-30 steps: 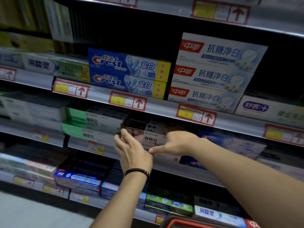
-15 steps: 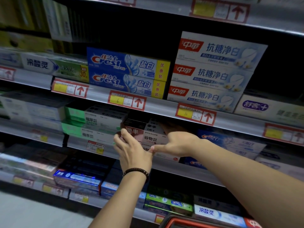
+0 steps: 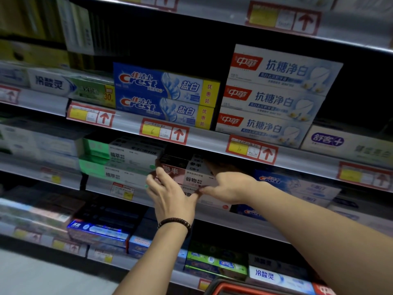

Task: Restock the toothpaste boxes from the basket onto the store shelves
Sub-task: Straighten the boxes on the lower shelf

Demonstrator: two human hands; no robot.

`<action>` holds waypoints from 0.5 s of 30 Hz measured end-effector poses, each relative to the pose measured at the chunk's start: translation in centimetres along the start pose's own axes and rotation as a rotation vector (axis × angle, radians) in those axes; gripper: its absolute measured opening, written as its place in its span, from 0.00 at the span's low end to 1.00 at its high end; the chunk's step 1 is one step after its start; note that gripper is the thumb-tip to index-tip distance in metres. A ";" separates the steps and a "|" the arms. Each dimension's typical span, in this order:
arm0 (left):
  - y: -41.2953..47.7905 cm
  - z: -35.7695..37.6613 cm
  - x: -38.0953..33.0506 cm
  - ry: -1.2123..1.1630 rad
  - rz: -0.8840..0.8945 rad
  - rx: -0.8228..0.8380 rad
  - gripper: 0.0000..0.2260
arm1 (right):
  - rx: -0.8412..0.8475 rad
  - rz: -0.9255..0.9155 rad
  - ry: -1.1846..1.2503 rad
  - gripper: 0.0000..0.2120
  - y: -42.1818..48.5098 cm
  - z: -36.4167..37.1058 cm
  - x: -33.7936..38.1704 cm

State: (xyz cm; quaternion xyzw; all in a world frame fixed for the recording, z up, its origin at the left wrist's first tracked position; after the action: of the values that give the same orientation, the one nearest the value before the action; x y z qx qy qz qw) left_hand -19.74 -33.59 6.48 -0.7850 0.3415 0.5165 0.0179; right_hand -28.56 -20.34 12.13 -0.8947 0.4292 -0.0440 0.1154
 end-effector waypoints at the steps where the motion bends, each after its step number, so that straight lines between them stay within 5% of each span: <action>1: 0.0 0.0 0.1 -0.003 0.005 -0.002 0.55 | 0.002 0.003 0.009 0.22 0.0 0.0 0.0; 9: 0.1 0.1 0.3 -0.001 0.025 -0.014 0.55 | 0.044 0.005 -0.027 0.16 0.3 0.4 -0.3; 15: 0.3 -0.4 0.9 -0.029 0.026 0.007 0.55 | -0.032 0.035 -0.003 0.23 -0.2 -0.4 0.4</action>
State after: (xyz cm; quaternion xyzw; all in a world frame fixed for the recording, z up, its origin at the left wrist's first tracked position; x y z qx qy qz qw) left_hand -19.34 -34.42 5.97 -0.7729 0.3530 0.5269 0.0188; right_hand -28.25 -20.58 12.52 -0.8888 0.4454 -0.0334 0.1024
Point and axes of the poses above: each hand's wrist, its own y-axis towards the middle knuckle, its own z-axis out of the palm, x = y × z, the point moved 9 cm from there along y, towards the middle knuckle, and after that the axes turned 8 degrees about -y, right-handed, at the moved point
